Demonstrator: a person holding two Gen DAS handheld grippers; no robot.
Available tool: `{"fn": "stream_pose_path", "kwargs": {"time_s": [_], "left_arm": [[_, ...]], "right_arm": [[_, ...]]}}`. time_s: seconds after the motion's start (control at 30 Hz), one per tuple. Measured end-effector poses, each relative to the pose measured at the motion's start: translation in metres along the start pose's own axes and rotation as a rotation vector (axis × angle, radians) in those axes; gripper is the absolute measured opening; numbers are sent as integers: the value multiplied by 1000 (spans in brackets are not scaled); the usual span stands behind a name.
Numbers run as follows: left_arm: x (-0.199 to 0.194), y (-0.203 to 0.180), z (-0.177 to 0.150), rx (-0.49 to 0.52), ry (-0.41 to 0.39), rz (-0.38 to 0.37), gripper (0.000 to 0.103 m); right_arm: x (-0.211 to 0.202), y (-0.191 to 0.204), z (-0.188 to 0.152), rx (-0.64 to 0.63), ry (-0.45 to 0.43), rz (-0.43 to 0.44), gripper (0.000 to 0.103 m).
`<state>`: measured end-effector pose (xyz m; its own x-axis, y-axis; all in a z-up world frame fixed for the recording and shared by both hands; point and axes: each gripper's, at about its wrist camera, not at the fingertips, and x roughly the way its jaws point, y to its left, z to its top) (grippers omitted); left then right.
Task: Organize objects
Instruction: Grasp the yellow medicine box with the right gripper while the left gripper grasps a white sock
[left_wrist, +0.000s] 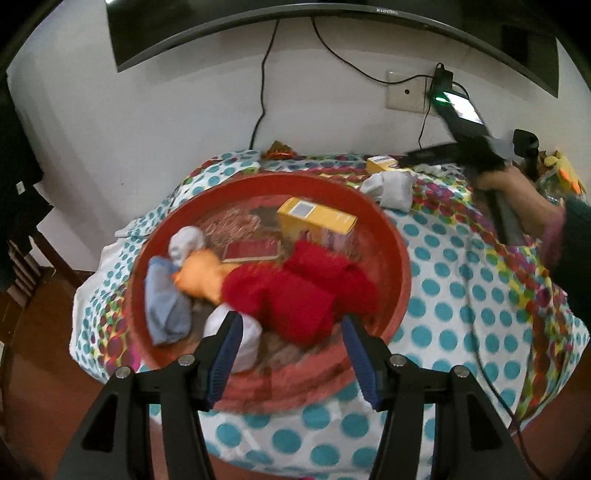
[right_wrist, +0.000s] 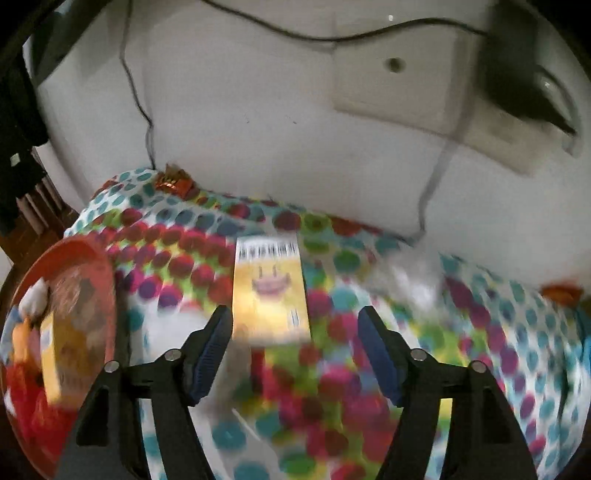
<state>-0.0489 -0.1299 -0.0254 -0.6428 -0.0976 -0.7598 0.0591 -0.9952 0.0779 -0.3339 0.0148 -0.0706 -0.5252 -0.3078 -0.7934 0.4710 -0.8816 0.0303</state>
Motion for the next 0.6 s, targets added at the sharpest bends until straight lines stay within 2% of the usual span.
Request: {"fn": "stream_pose_path", "kwargs": {"time_s": [0.13,0.27,0.37,0.4,0.6], "left_arm": [[18,-13,19,-7,24,-36,57],[32,-27,35,19,27,-34,58],[45,-41,49,32,38,-57,58],[48,-45,53,33,37,-67,58],[76,-74,92,13,55,-132,58]], "right_arm": [[31,15,24,-48,58,-12,71],[52,23,25,-82,95,-34,70],[58,20,21,-84,103,-11,63],[60,18,19,-84,108,0,50],[36,-5,1,-73,65,43,48]]}}
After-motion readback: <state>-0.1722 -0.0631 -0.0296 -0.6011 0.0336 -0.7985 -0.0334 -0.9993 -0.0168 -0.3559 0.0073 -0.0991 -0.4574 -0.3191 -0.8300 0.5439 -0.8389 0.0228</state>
